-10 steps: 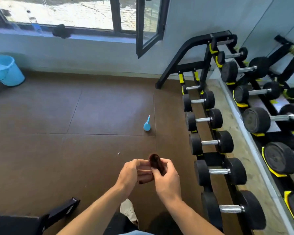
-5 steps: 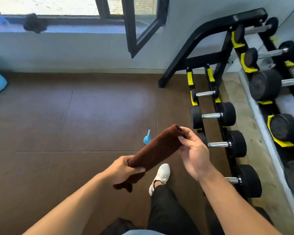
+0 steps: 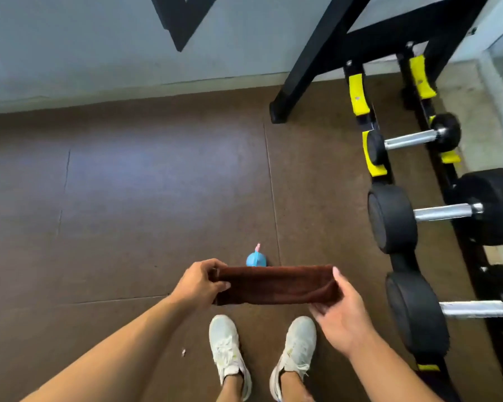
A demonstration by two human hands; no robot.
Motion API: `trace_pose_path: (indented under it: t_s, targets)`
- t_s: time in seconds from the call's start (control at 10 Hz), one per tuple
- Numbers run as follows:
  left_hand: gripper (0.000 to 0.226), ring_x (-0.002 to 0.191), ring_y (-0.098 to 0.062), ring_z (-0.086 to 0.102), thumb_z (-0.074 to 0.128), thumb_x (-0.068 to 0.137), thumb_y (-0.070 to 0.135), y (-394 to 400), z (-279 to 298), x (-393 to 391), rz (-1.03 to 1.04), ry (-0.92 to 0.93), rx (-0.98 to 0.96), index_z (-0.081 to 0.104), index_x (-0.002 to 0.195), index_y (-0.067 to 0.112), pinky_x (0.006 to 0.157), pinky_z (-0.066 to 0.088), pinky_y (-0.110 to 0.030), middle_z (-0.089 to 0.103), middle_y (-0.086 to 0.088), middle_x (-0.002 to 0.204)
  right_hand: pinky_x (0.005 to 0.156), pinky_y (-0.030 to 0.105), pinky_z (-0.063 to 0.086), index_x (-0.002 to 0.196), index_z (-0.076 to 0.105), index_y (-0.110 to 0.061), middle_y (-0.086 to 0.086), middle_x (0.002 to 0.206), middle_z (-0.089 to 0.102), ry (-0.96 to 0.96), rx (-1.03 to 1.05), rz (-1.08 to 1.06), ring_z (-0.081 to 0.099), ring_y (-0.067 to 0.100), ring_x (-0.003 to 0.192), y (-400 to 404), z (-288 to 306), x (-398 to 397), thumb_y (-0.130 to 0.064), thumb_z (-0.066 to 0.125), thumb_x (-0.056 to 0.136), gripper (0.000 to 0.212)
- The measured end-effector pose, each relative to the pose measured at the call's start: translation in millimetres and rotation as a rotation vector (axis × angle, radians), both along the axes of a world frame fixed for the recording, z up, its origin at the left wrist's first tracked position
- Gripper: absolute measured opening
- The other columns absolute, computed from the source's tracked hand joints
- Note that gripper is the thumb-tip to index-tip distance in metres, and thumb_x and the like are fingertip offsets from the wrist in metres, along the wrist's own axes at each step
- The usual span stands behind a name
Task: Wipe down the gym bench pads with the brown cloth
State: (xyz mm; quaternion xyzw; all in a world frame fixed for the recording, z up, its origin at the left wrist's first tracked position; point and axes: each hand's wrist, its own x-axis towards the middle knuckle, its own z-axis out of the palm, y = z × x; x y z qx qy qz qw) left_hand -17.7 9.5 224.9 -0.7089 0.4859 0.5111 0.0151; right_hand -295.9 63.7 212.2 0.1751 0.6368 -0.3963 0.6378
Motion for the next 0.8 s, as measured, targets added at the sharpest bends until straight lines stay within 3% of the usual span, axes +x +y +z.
trace_pose_path:
  t_s: [0.1,0.3,0.4,0.5,0.6,0.7,0.8]
  targets:
    - [0.023,0.085,-0.016,0.068,0.079,0.085,0.011,-15.1,-84.1,0.8,0.032,-0.086,-0.029,0.068,0.090,0.031,0.072,0.051,-0.025,0.073,0.005,0.088,0.093,0.042,0.051,0.133,0.061,-0.006,0.019,0.130,0.069,0.115,0.059,0.087,0.066,0.031,0.119,-4.0,-85.4,14.1,-0.005,0.071,0.096,0.039]
    - [0.021,0.094,-0.024,0.068,0.078,0.084,0.010,-34.4,-207.9,12.6,0.054,-0.160,-0.068,0.072,0.097,0.025,0.083,0.053,-0.033,0.075,-0.002,0.094,0.084,0.039,0.054,0.132,0.059,-0.002,0.018,0.121,0.067,0.275,0.081,0.197,0.066,0.027,0.102,-23.0,-210.2,35.6,-0.001,0.071,0.096,0.037]
    - [0.018,0.093,-0.024,0.069,0.077,0.084,0.009,-38.1,-244.0,16.6,0.059,-0.160,-0.073,0.072,0.096,0.023,0.078,0.050,-0.029,0.074,-0.002,0.090,0.078,0.033,0.056,0.128,0.062,-0.008,0.013,0.118,0.069,0.320,0.079,0.229,0.066,0.023,0.101,-29.6,-245.4,40.1,-0.006,0.073,0.096,0.034]
    - [0.016,0.093,-0.026,0.070,0.077,0.085,0.009,-43.1,-262.5,18.2,0.073,-0.157,-0.095,0.072,0.097,0.020,0.080,0.053,-0.031,0.074,-0.004,0.090,0.073,0.029,0.057,0.132,0.064,-0.009,0.011,0.118,0.070,0.358,0.083,0.242,0.069,0.021,0.102,-34.1,-268.0,39.9,-0.011,0.074,0.096,0.037]
    - [0.025,0.101,-0.023,0.070,0.078,0.086,0.014,-43.2,-264.4,20.0,0.096,-0.157,-0.132,0.071,0.110,0.019,0.087,0.053,-0.031,0.074,-0.002,0.100,0.076,0.030,0.058,0.136,0.064,-0.013,0.010,0.122,0.071,0.387,0.093,0.252,0.070,0.025,0.111,-32.3,-277.0,38.2,-0.015,0.073,0.098,0.039]
    - [0.053,0.122,-0.022,0.064,0.082,0.086,0.023,-46.0,-254.1,26.1,0.144,-0.139,-0.121,0.061,0.134,0.017,0.105,0.050,-0.038,0.068,-0.003,0.132,0.094,0.037,0.055,0.143,0.060,-0.012,0.011,0.120,0.069,0.428,0.178,0.304,0.067,0.025,0.108,-29.9,-261.3,35.1,-0.012,0.067,0.102,0.041]
    - [0.061,0.129,-0.022,0.060,0.081,0.087,0.029,-35.3,-226.8,30.7,0.192,-0.101,-0.122,0.055,0.141,0.016,0.111,0.046,-0.042,0.060,-0.002,0.144,0.101,0.043,0.052,0.143,0.057,-0.007,0.016,0.128,0.066,0.398,0.200,0.309,0.067,0.033,0.115,-14.2,-219.6,40.0,-0.004,0.058,0.105,0.038]
